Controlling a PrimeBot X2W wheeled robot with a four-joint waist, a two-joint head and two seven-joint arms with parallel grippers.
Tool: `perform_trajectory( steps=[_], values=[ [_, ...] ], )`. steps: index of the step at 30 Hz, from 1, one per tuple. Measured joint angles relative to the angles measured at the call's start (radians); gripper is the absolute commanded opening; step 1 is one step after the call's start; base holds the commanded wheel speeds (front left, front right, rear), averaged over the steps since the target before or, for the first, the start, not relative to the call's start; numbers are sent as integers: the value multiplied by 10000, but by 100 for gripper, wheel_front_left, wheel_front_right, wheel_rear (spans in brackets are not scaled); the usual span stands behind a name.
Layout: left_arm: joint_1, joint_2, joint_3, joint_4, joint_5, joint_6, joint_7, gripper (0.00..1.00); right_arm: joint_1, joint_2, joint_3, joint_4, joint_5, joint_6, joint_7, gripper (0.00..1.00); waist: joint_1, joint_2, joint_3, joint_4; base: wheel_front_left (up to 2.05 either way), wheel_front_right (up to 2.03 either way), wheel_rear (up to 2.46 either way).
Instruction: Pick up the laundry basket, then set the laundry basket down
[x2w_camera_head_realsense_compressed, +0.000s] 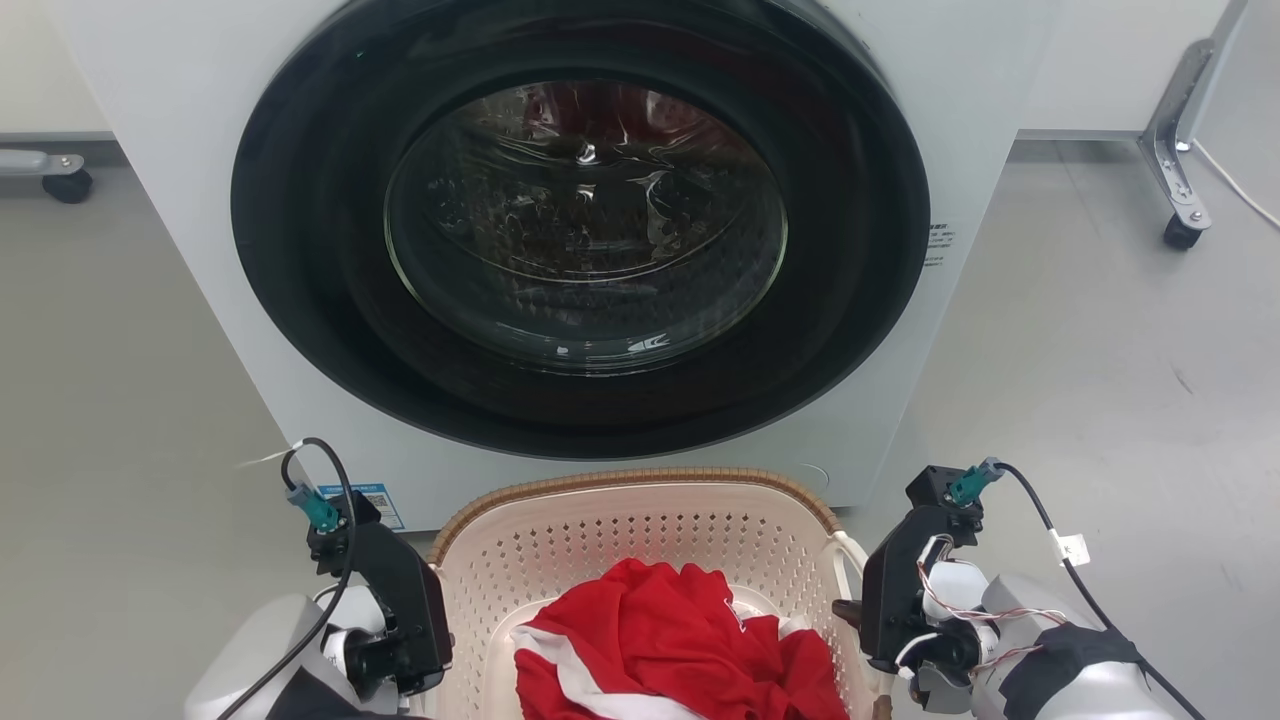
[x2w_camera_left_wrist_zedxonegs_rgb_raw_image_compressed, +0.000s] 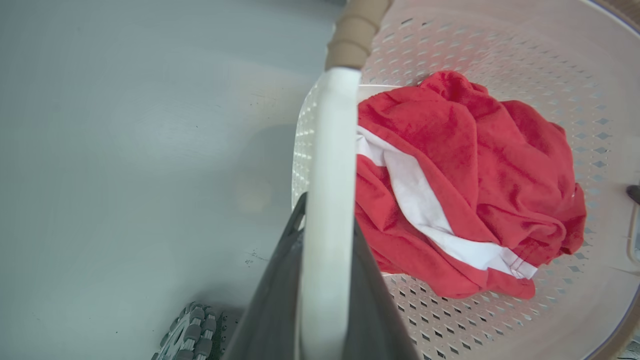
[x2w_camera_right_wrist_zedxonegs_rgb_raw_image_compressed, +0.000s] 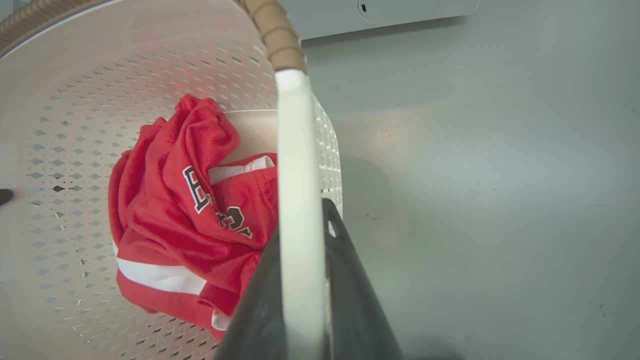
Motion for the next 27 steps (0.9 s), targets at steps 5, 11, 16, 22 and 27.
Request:
perform_trajectory(
  steps=[5,11,16,22,27],
  values=[
    [13,6,-19,0,-12,0,-4,0,16,-12,61,-6,134,-2,2,0,0,0,6,9,0,0,0],
    [27,6,-29,-17,-54,0,-63,0,19,-42,132,-44,199,-2,2,0,0,0,10,41,0,0,0],
    [56,8,-88,-36,-54,0,-174,0,18,-65,199,-75,297,-2,-6,0,0,0,17,53,0,0,0],
    [62,31,-211,-132,-46,0,-414,0,18,-107,291,-150,339,-2,-115,0,0,0,52,49,0,0,0],
    [62,38,-153,-165,-23,0,-941,0,15,-113,341,-194,357,0,-401,0,0,0,181,43,0,0,0]
  ],
)
